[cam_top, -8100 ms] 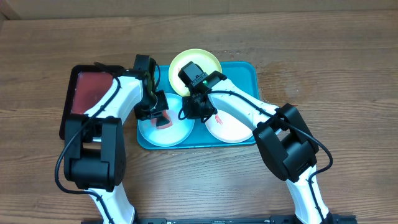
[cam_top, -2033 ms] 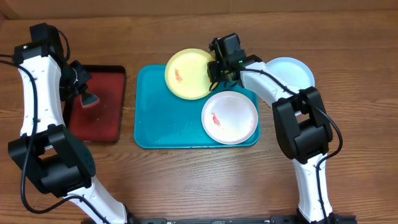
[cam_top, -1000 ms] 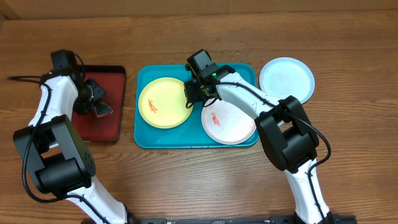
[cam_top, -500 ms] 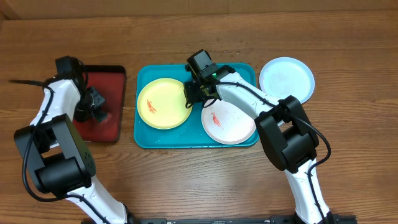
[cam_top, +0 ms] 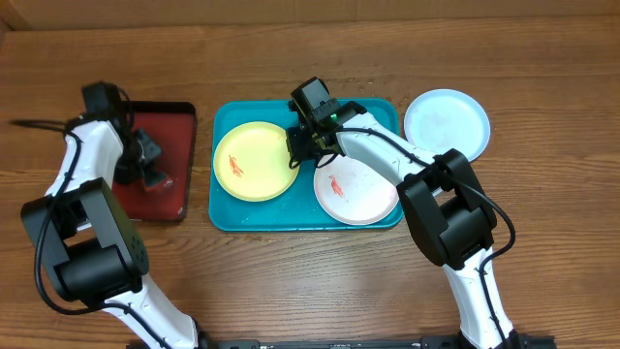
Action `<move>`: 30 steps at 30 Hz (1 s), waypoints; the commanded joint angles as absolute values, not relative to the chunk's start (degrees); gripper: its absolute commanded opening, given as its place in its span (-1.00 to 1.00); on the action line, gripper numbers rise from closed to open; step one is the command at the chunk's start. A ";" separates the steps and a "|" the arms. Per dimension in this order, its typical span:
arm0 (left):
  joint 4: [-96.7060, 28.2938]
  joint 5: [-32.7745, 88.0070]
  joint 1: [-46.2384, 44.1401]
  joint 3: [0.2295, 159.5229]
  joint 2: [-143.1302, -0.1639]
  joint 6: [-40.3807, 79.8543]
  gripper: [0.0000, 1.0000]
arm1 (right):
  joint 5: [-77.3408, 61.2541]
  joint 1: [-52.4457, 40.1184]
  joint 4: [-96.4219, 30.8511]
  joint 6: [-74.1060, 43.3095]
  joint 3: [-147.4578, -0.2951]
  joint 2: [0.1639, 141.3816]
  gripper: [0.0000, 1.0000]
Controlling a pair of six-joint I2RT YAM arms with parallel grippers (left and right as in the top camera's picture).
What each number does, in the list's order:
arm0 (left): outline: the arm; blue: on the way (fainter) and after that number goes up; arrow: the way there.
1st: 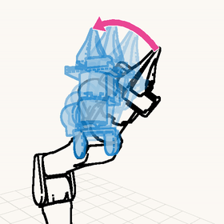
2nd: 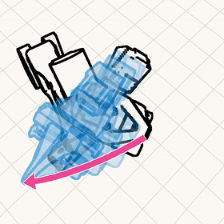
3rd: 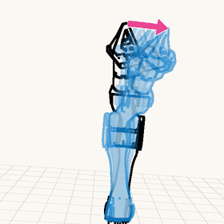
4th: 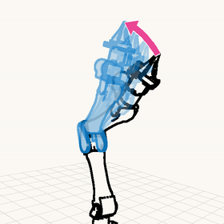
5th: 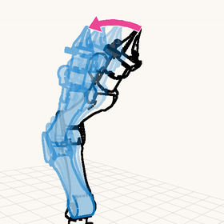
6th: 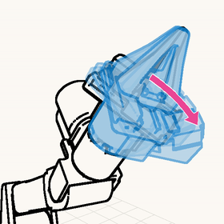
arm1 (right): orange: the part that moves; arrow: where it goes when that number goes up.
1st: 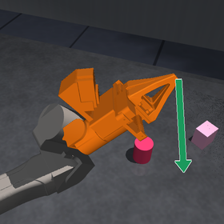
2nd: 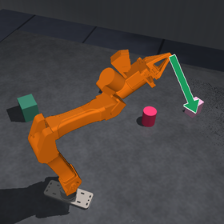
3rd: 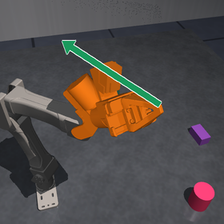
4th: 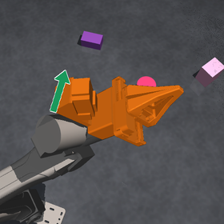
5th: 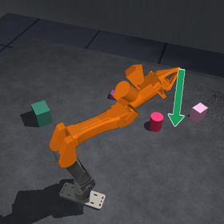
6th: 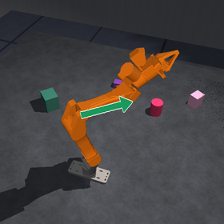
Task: Clean dirty plates on tray and stack at the side
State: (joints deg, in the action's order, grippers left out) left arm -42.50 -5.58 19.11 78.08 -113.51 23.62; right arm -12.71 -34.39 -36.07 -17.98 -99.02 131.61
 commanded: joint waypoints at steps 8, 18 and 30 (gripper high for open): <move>-50.96 -2.37 19.20 85.65 -112.64 18.37 -0.92 | -12.82 -34.94 -36.80 -19.79 -98.32 132.25 -0.93; -67.66 18.90 17.21 101.82 -111.39 8.21 -0.92 | -11.86 -35.03 -36.21 -21.71 -98.32 132.25 -0.92; -61.49 20.99 5.65 91.02 -111.74 9.21 -0.91 | -1.15 -34.11 -38.72 -31.62 -98.32 132.25 -0.93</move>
